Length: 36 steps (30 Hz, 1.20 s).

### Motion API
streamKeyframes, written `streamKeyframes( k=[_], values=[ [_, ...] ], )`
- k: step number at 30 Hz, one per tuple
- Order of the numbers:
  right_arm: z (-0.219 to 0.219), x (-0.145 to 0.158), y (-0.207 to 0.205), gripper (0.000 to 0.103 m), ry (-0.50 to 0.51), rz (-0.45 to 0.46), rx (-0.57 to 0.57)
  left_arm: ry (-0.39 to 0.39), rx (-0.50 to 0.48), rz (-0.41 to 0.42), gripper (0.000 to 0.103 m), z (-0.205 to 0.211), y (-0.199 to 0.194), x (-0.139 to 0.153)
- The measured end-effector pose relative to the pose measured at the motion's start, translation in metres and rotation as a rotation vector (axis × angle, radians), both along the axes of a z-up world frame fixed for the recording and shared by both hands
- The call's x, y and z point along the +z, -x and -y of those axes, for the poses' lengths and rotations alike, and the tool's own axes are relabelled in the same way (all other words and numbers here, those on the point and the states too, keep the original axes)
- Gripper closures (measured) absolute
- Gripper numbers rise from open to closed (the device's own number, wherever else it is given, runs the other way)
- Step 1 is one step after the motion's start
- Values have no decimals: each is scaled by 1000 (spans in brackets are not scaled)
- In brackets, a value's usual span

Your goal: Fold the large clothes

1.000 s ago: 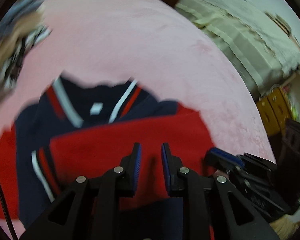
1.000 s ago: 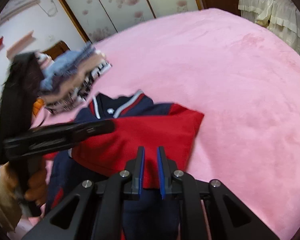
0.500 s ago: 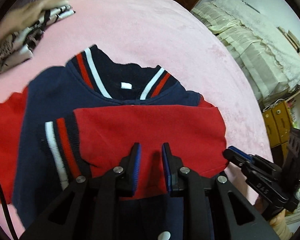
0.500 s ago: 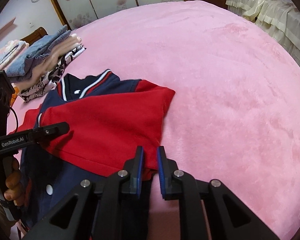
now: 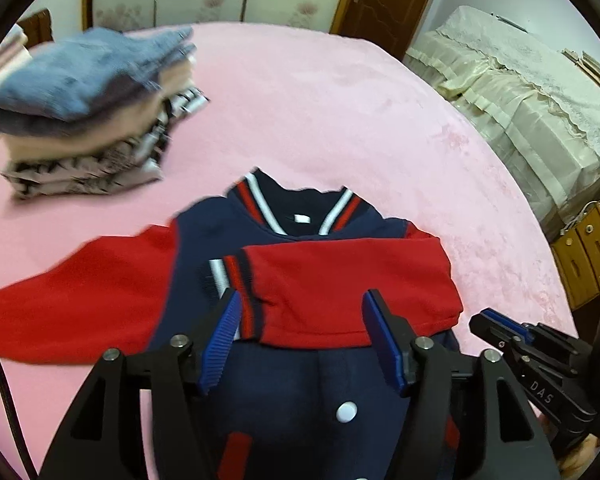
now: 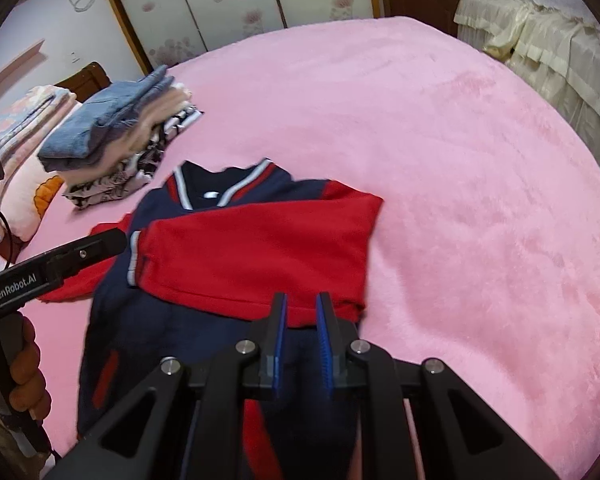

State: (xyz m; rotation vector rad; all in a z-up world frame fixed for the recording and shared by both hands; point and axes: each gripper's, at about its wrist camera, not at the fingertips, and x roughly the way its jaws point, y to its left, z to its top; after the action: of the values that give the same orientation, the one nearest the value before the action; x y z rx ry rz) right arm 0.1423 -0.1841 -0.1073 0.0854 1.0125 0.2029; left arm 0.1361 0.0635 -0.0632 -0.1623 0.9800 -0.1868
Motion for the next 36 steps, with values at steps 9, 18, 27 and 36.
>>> streamKeyframes(
  k=[9, 18, 27, 36],
  values=[
    [-52, 28, 19, 88, 16, 31, 79, -30, 122, 21, 29, -46, 44, 23],
    [-117, 25, 21, 88, 16, 75, 155, 154, 281, -35, 29, -148, 75, -21],
    [-166, 0, 16, 88, -16, 20, 215, 487, 530, -62, 33, -246, 82, -93],
    [-173, -10, 15, 88, -29, -2, 233, 704, 738, -14, 48, -291, 69, -133]
  ],
)
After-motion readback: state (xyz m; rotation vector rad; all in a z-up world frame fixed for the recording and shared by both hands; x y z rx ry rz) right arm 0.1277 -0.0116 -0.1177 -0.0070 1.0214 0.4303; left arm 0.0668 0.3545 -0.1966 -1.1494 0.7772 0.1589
